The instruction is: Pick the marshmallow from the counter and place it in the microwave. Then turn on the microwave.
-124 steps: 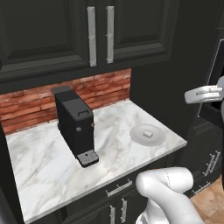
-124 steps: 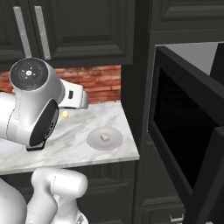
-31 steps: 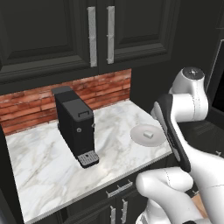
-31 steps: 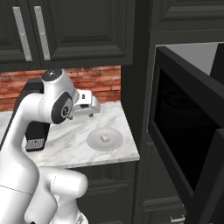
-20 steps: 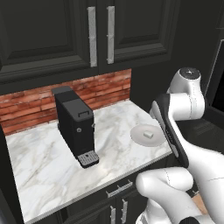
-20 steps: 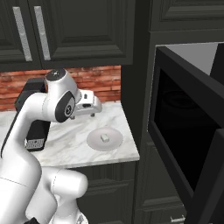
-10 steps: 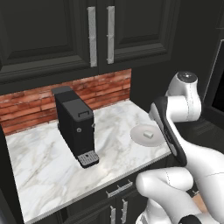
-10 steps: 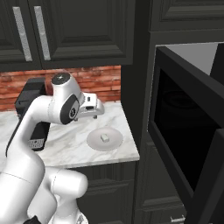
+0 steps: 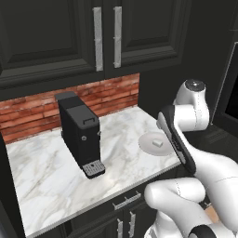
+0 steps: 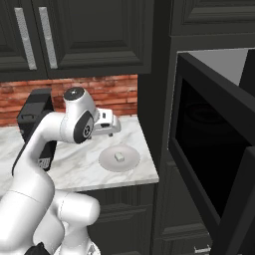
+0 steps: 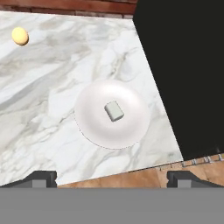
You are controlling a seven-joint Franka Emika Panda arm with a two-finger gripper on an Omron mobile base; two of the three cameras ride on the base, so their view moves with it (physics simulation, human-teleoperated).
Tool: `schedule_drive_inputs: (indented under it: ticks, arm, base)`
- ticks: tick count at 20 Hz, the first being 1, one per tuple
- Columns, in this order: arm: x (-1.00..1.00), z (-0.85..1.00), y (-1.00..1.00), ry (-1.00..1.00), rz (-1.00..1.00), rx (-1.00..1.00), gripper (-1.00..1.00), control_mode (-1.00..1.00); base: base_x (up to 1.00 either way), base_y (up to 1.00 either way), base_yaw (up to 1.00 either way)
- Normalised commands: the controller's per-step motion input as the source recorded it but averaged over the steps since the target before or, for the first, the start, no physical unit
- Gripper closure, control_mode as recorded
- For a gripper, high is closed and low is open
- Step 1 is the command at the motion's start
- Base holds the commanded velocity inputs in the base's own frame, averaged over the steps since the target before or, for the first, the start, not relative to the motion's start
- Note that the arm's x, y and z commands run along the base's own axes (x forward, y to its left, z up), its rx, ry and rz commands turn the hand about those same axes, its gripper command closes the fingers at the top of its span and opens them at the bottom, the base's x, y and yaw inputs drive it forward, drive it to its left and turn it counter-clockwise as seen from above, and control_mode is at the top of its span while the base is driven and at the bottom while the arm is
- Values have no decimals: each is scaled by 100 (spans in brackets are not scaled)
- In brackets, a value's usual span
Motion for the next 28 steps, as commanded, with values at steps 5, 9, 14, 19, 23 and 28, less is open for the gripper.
schedule_drive_inputs:
  ticks: [5,9,14,19,23,28]
  arm:
    - [16,-13,-2,0,0,0,-100,-100]
    - [17,-13,-3,0,0,0,-100,-100]
    - [19,-11,-3,1,0,0,-100,-100]
    - [19,-9,-2,2,0,0,-100,-100]
    - [18,-9,-1,2,0,0,-100,-100]
    - [17,-9,0,1,0,0,-100,-100]
  base:
    - [0,0,0]
    - [0,0,0]
    - [0,0,0]
    - [0,0,0]
    - [0,0,0]
    - [0,0,0]
